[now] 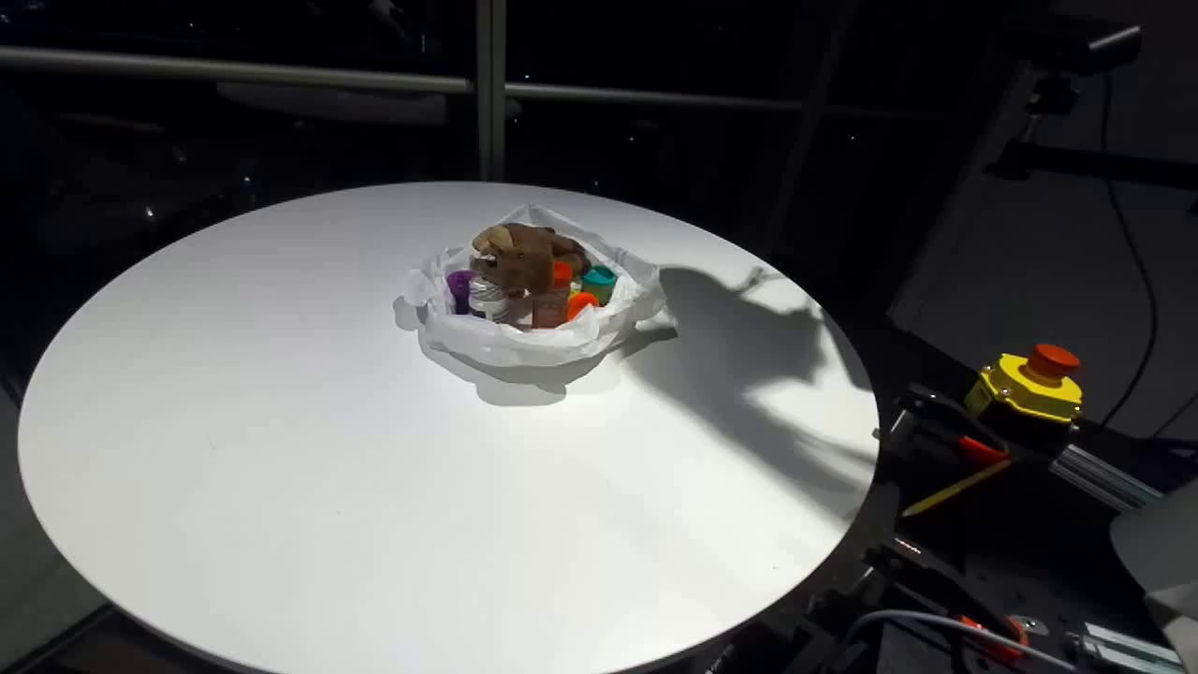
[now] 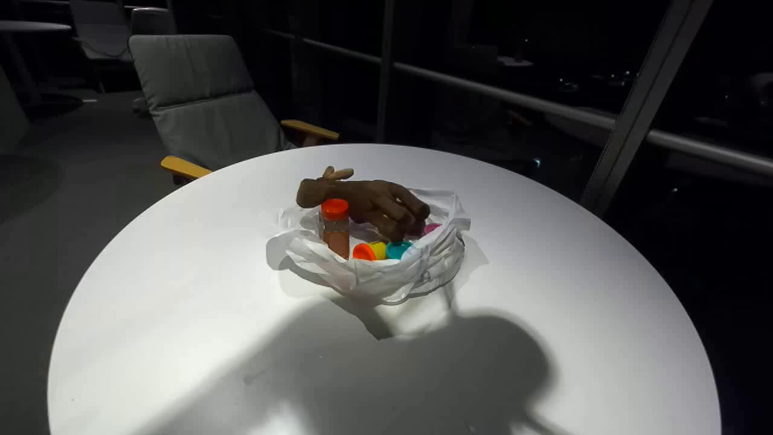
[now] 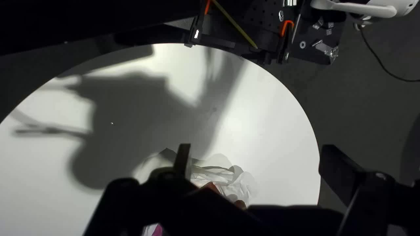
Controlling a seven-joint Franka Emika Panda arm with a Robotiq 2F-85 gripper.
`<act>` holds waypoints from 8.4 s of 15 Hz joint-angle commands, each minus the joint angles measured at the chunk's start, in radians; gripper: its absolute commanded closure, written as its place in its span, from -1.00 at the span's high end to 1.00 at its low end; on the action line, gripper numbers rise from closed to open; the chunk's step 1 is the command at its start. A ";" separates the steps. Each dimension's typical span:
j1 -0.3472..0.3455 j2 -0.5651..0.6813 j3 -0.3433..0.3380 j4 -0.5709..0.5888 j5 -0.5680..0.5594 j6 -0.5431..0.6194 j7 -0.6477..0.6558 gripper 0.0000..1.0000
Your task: Pick up the objects from the plastic bag and them on the table.
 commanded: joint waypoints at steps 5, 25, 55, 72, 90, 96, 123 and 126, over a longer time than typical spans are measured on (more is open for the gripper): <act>-0.051 0.006 0.038 0.014 0.017 -0.003 -0.020 1.00; 0.008 0.671 0.448 0.099 -0.071 0.844 0.763 1.00; 0.001 0.996 0.405 0.356 0.099 0.959 0.877 -0.92; 0.192 0.644 0.642 -0.146 0.008 1.033 0.600 -0.95; 0.234 0.756 0.516 -0.085 -0.235 1.128 0.725 0.76; 0.107 0.731 0.480 -0.008 -0.126 1.010 0.701 1.00; 0.007 1.009 0.501 0.199 -0.061 0.987 0.519 0.17; 0.016 1.026 0.498 0.219 -0.066 0.989 0.523 -0.30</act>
